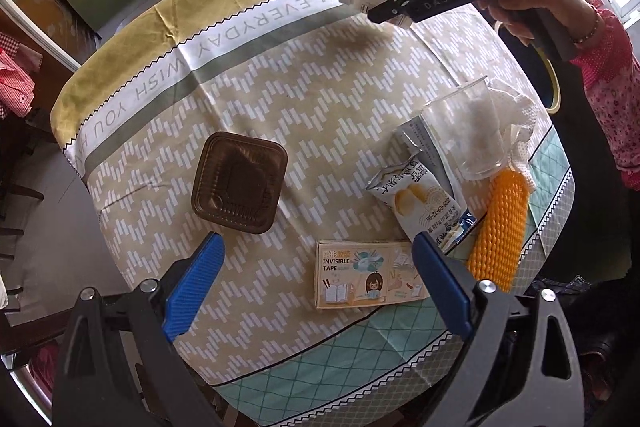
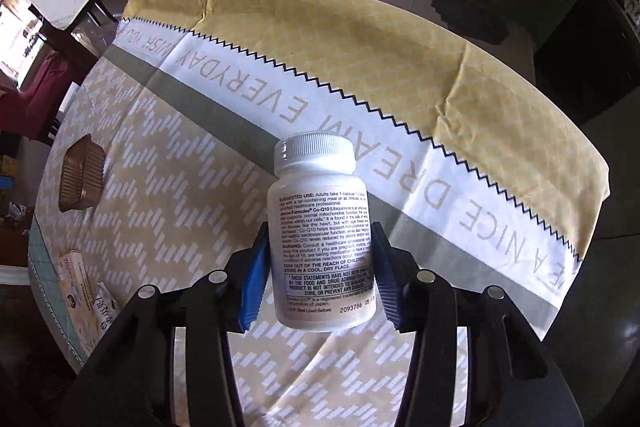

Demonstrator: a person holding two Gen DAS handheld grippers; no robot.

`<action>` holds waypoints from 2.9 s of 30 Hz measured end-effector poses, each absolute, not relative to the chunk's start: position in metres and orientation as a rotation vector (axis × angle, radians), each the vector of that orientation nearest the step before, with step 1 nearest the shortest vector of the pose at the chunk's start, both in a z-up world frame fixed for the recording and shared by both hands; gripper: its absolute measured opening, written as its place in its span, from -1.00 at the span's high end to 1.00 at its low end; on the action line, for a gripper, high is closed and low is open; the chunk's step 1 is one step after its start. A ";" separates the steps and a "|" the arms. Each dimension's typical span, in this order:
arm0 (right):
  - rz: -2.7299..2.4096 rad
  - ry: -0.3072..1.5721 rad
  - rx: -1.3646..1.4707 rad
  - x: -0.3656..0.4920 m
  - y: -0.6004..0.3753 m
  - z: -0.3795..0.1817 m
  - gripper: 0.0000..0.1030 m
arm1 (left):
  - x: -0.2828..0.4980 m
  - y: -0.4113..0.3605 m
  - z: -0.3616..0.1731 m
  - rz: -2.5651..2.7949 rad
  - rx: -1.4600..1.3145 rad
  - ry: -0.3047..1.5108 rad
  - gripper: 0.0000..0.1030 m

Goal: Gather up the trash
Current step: 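Drop the pill bottle into the bin with right gripper while left grasps brown tray, then carry the brown plastic tray over the bin and open the left gripper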

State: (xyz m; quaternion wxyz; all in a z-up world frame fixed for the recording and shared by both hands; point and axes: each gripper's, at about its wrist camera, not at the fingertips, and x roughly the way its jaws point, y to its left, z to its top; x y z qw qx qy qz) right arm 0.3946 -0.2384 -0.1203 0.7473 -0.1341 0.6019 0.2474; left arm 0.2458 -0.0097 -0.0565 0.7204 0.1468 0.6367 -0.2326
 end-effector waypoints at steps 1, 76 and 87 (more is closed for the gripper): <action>0.538 1.316 -0.261 0.391 -0.248 -0.116 0.07 | 0.247 -0.011 -0.059 -0.520 0.326 1.412 -0.75; 0.049 1.108 0.335 0.111 -0.589 -0.105 -0.23 | 0.263 -0.140 -0.048 -0.578 0.585 1.306 0.91; -0.044 1.037 0.381 0.030 -0.647 -0.095 -0.26 | 0.228 -0.383 -0.049 -0.908 0.782 1.190 0.91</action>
